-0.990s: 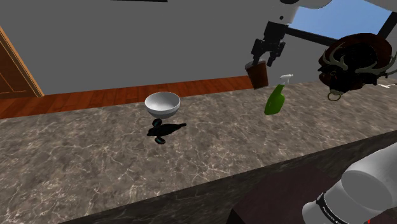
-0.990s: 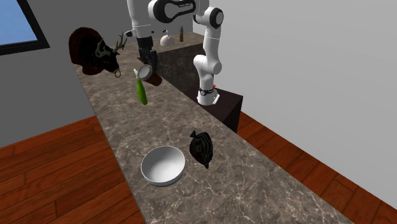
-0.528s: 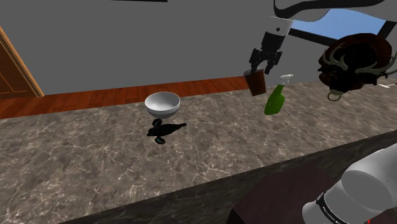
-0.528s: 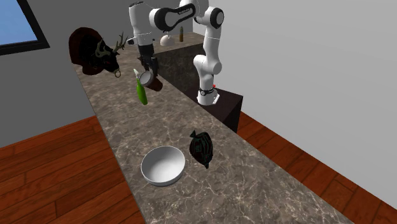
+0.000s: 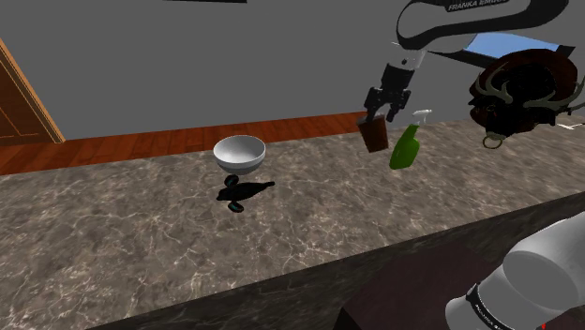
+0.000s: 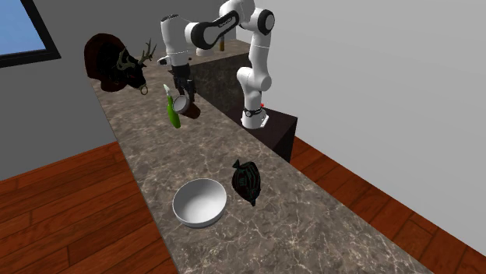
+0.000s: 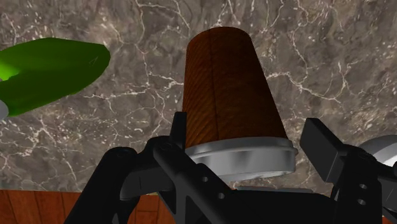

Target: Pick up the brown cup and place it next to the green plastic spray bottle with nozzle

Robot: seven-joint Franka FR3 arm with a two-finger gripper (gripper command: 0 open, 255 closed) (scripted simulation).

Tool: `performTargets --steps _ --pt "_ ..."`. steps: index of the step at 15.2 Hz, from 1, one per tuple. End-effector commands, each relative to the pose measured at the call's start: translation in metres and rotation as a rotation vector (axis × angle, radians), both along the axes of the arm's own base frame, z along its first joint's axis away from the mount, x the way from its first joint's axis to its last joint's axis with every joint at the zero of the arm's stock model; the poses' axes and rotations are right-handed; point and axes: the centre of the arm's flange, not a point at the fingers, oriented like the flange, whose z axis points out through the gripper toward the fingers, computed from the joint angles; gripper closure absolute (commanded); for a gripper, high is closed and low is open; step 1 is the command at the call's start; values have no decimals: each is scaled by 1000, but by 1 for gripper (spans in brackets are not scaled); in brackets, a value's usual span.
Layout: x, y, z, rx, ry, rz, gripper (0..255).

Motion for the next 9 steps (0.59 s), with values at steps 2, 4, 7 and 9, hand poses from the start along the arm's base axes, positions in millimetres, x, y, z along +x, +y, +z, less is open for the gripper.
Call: performTargets --steps 2,4,7,9 --pt "1 0 -16 0 -1 0 255" --pt "1 0 -26 0 -1 0 255" --pt "1 0 -42 0 -1 0 255" --pt "1 0 -53 0 -1 0 255"
